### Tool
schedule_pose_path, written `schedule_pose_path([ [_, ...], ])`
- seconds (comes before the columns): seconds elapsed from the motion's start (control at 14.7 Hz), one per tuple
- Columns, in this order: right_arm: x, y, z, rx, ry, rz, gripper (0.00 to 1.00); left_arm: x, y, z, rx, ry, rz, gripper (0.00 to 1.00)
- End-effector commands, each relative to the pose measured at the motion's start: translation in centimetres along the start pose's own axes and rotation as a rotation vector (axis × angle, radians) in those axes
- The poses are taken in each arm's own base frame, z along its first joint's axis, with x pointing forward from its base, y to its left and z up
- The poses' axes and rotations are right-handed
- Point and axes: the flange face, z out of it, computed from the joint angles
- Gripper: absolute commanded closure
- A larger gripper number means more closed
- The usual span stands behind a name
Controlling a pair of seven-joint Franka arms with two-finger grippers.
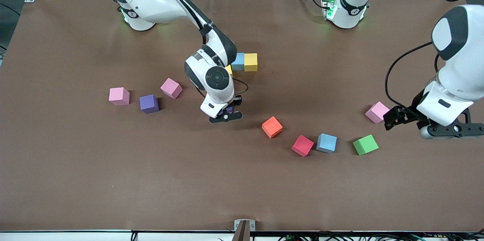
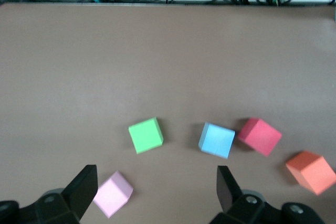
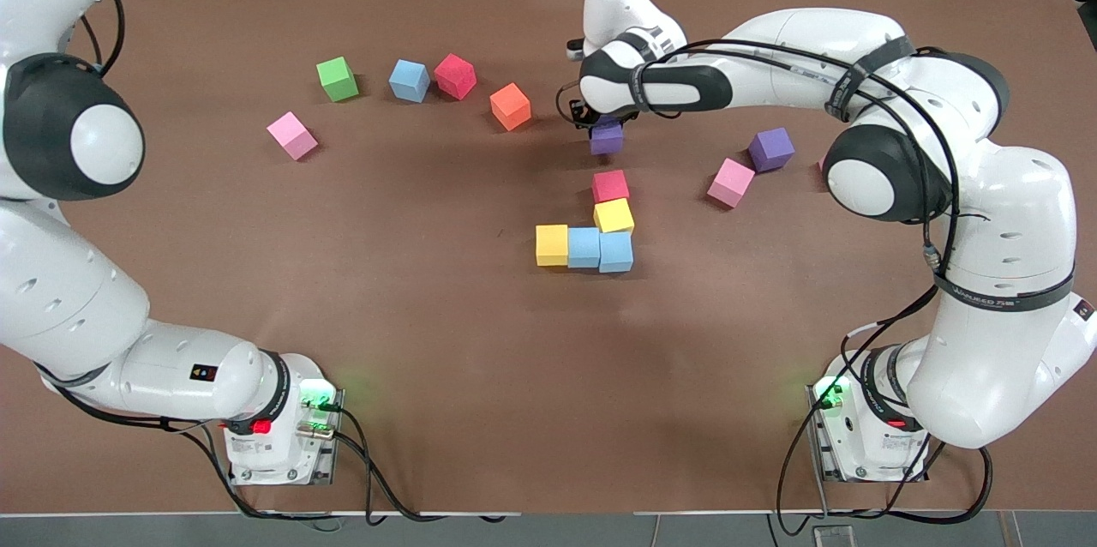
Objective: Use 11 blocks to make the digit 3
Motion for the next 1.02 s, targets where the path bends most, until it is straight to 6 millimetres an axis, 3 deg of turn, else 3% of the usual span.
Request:
schedule_pose_path([
  [0.0, -0.8, 0.0, 0.8, -0.018, -0.003, 0.005, 0.65, 1.3, -0.1, 0.8, -0.017, 0.024, -0.016, 0.00],
  [0.41, -1.7, 0.4, 3.4, 0.006, 0.029, 0.003, 0.65, 3.6, 0.8, 3.8, -0.033, 0.144, -0.009, 0.00],
  [0.68, -3.0, 0.3, 4.7, -0.006, 0.004, -0.007, 0.65, 3.2, 2.2, 4.3, -0.034, 0.138, 0.030, 0.00],
  [0.95, -4.4, -0.3, 5.1, -0.018, -0.012, -0.024, 0.64, 2.0, 3.6, 6.4, -0.037, 0.087, 0.062, 0.00],
])
